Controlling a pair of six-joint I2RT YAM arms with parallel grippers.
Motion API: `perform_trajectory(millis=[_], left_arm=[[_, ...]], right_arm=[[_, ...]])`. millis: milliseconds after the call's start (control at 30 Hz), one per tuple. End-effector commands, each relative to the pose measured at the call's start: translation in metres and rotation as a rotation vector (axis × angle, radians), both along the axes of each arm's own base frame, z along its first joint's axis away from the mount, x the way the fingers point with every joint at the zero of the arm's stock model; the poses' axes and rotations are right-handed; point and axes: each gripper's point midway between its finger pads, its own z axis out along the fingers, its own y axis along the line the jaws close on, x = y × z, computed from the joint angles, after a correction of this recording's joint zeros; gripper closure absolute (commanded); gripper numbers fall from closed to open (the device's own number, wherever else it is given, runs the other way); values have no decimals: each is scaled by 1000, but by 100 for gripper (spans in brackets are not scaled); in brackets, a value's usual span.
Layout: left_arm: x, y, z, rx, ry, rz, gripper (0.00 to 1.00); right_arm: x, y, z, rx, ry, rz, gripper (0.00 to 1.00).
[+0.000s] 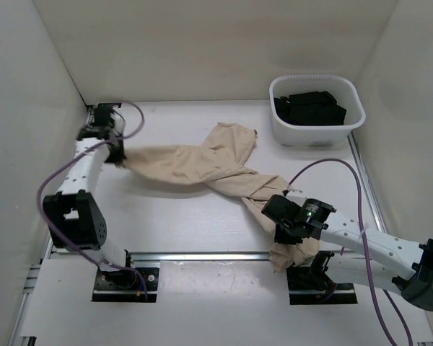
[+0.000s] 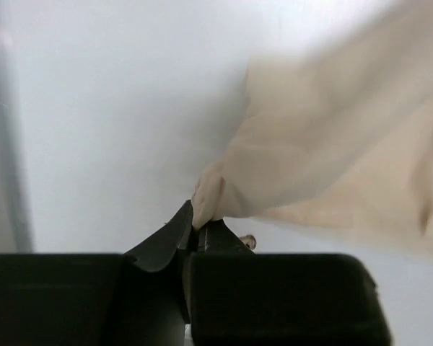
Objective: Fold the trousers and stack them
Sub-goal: Flatten the trousers out
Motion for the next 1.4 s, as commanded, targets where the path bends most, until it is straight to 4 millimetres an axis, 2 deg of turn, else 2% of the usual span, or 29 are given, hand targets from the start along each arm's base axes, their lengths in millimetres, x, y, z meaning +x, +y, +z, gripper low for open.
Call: perform_trajectory(millis=[0, 33, 100, 133, 200, 233, 300, 333, 400, 533, 567, 600, 633, 700, 767, 800, 833, 867, 900, 933, 967, 1000, 1033, 1067, 1100, 1133, 1200, 1233, 1367], left_arm=[[25, 7, 174, -51, -452, 10, 86], [31, 5, 234, -51, -599, -5, 86], [32, -3, 289, -73, -732, -43, 86], [23, -10, 343, -77, -868, -77, 86], [10, -27, 387, -114, -979, -149, 86], [4, -52, 414, -185, -1056, -268, 86], [-13, -85, 434, -288, -1111, -444, 86], [-25, -114, 428, -397, -1091, -601, 86], [-25, -133, 443, -441, -1158, -744, 86], [24, -150, 441, -496, -1136, -821, 86], [66, -149, 425, -466, -1110, -735, 86], [88, -148, 413, -441, -1089, -678, 86], [122, -155, 378, -433, -1016, -626, 86], [165, -134, 331, -290, -939, -420, 81], [189, -123, 280, -189, -830, -305, 49], [202, -110, 219, -77, -679, -211, 32], [204, -98, 195, -18, -617, -165, 5], [203, -88, 172, 33, -551, -132, 0], [195, -73, 145, 110, -465, -88, 0], [189, -67, 140, 115, -446, -81, 0], [173, -60, 164, 105, -485, -72, 0], [158, -68, 154, 60, -452, -110, 0], [147, -71, 163, 34, -471, -126, 0], [124, -72, 194, 6, -533, -140, 0], [110, -78, 196, -15, -534, -165, 0], [90, -73, 169, -2, -465, -162, 0], [44, -67, 156, 15, -400, -166, 0], [15, -59, 109, 38, -261, -166, 0], [-62, -27, 22, 100, -31, -118, 0]], right_arm=[[-37, -27, -20, -61, 138, -114, 100], [-41, -28, -22, -64, 153, -104, 100], [-41, -28, -23, -64, 153, -105, 100], [-39, -25, -22, -54, 146, -96, 100], [-38, -23, -25, -74, 149, -52, 100], [-36, -18, -23, -67, 142, -24, 100], [-30, -6, -26, -63, 132, 24, 100], [-29, 2, -28, -46, 132, 48, 100], [-27, 12, -29, -55, 142, 82, 100], [-27, 27, -34, -79, 151, 125, 100], [-28, 23, -35, -122, 155, 136, 100], [-29, 16, -36, -156, 161, 112, 100], [-28, 13, -35, -178, 157, 78, 100], [-28, 0, -34, -232, 152, 62, 100], [-22, 4, -27, -202, 114, 52, 100], [-17, 9, -21, -185, 92, 50, 100], [-17, 10, -19, -173, 86, 50, 100], [-13, 13, -13, -158, 62, 48, 100], [-10, 12, -10, -163, 49, 47, 100], [-10, 12, -10, -163, 49, 47, 100], [-10, 12, -10, -163, 49, 47, 100], [-9, 14, -8, -155, 45, 46, 100], [-9, 15, -8, -155, 45, 46, 100], [-9, 15, -8, -155, 45, 46, 100], [-9, 15, -8, -155, 45, 46, 100], [-9, 15, -8, -155, 45, 46, 100], [-8, 14, -8, -156, 37, 35, 100], [-8, 14, -8, -156, 37, 35, 100], [-3, 20, -5, -136, 16, 42, 100]])
